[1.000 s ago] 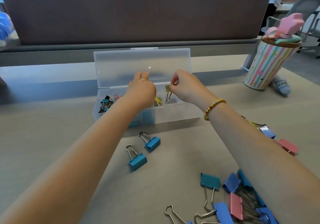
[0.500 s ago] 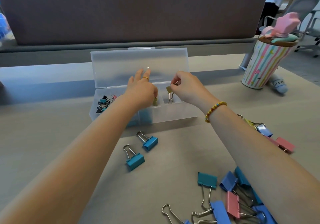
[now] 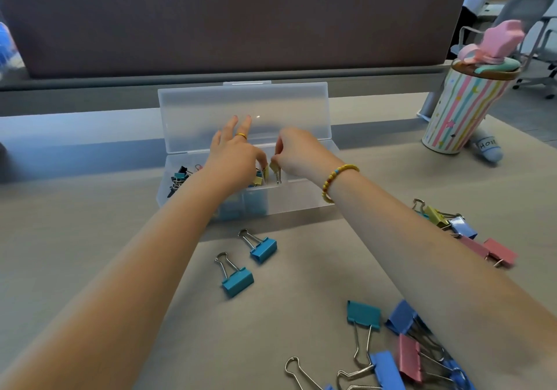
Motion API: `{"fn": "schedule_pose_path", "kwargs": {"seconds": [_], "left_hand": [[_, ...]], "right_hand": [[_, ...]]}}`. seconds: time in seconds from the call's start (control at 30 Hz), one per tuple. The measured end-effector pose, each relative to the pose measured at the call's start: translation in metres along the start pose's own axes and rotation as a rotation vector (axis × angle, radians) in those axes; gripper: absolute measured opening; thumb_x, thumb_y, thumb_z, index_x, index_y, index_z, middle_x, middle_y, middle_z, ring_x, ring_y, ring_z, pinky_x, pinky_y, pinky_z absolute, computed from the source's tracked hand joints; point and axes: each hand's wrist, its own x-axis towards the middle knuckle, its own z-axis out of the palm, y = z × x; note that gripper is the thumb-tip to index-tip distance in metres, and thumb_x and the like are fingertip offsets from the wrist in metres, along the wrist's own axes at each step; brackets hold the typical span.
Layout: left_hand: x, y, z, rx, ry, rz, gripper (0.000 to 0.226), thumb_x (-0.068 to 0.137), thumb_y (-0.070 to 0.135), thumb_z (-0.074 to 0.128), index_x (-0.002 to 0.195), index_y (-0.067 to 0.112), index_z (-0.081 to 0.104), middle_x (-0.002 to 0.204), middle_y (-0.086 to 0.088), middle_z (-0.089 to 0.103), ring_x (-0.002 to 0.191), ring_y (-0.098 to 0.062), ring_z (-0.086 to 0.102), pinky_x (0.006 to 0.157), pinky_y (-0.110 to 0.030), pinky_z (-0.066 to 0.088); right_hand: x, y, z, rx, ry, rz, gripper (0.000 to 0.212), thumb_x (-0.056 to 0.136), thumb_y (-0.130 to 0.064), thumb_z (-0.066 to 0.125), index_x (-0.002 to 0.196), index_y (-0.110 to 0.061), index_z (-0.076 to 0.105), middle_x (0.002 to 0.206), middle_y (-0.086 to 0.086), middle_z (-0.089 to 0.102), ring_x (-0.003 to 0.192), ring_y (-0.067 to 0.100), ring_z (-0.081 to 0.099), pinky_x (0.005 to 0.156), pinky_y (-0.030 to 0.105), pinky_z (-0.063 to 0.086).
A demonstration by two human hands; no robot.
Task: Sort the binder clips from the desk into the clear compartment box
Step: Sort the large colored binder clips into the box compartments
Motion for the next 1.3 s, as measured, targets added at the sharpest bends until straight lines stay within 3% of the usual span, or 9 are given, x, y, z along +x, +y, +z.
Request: {"fn": "schedule_pose_path", "kwargs": {"seconds": [0.3,0.5,0.57,0.7,0.87,0.97,1.1,1.2,1.3], "left_hand": [[0.0,-0.004,0.003,-0.09,0.021,-0.004,0.031,0.091,0.008,0.053,0.108,0.028,0.069,0.158,-0.003,0.0,0.145,-0.025,-0.007,0.118,-0.043,0.011],[-0.014,-0.012,-0.008,-0.241,0.069,0.048,0.033,0.095,0.008,0.041,0.116,0.021,0.064,0.152,-0.006,0.025,0.142,-0.023,0.01,0.114,-0.038,0.018],[-0.023,-0.013,-0.01,-0.281,0.146,0.104,0.032,0.095,0.007,0.039,0.115,0.016,0.063,0.137,-0.007,0.04,0.132,-0.022,0.026,0.107,-0.033,0.029],[-0.052,-0.013,-0.017,-0.376,0.305,0.217,0.023,0.092,0.004,0.043,0.101,0.008,0.064,0.096,0.0,0.048,0.087,-0.014,0.045,0.075,-0.022,0.04],[-0.088,-0.02,-0.04,-0.43,-0.054,0.21,0.013,0.092,0.014,0.051,0.1,0.014,0.061,0.079,0.01,0.054,0.072,-0.005,0.05,0.064,-0.013,0.042],[-0.102,-0.02,-0.046,-0.26,-0.372,0.161,0.02,0.087,0.035,0.06,0.099,0.019,0.058,0.078,0.01,0.054,0.068,-0.004,0.051,0.058,-0.014,0.042],[-0.115,-0.014,-0.036,-0.141,-0.604,0.086,0.043,0.078,0.047,0.066,0.107,0.019,0.052,0.093,0.002,0.055,0.069,-0.008,0.054,0.053,-0.015,0.046],[-0.118,-0.012,-0.02,-0.123,-0.643,0.047,0.047,0.075,0.045,0.071,0.109,0.019,0.051,0.103,0.0,0.052,0.082,-0.016,0.058,0.057,-0.019,0.051],[-0.114,-0.013,-0.009,-0.066,-0.475,0.112,0.031,0.083,0.032,0.067,0.109,0.022,0.053,0.113,-0.002,0.055,0.087,-0.015,0.053,0.067,-0.022,0.044]], "right_hand": [[0.013,-0.001,0.018,-0.123,0.063,-0.018,0.013,0.09,-0.013,0.058,0.101,-0.007,0.058,0.092,0.008,0.056,0.08,0.021,0.05,0.072,0.027,0.043],[0.007,0.006,0.015,-0.102,0.062,0.026,0.014,0.09,-0.016,0.06,0.101,-0.009,0.055,0.086,0.007,0.053,0.08,0.022,0.051,0.068,0.028,0.041],[0.006,0.005,0.015,-0.158,0.078,0.05,0.014,0.091,-0.019,0.058,0.1,-0.009,0.056,0.081,0.006,0.052,0.078,0.022,0.052,0.065,0.028,0.04],[-0.003,-0.002,0.012,-0.181,0.086,0.069,0.011,0.093,-0.019,0.053,0.098,-0.009,0.056,0.081,0.005,0.052,0.079,0.023,0.054,0.062,0.03,0.038],[-0.052,-0.017,-0.007,0.005,0.156,-0.066,0.01,0.095,-0.025,0.051,0.092,-0.016,0.049,0.084,0.002,0.053,0.078,0.018,0.048,0.054,0.024,0.032],[-0.089,-0.027,-0.017,-0.101,-0.103,-0.116,0.01,0.093,-0.026,0.055,0.091,-0.017,0.053,0.087,0.002,0.057,0.082,0.017,0.051,0.063,0.026,0.038],[-0.113,-0.033,-0.01,-0.251,-0.366,-0.089,0.027,0.092,-0.03,0.057,0.11,-0.01,0.059,0.106,0.007,0.061,0.088,0.018,0.052,0.061,0.023,0.037],[-0.117,-0.03,0.003,-0.251,-0.429,-0.067,0.04,0.09,-0.038,0.058,0.117,-0.009,0.055,0.114,0.009,0.059,0.099,0.023,0.053,0.076,0.029,0.04],[-0.117,-0.026,0.011,-0.239,-0.441,-0.065,0.041,0.089,-0.036,0.06,0.12,-0.012,0.051,0.118,0.009,0.057,0.099,0.022,0.051,0.081,0.03,0.041]]}}
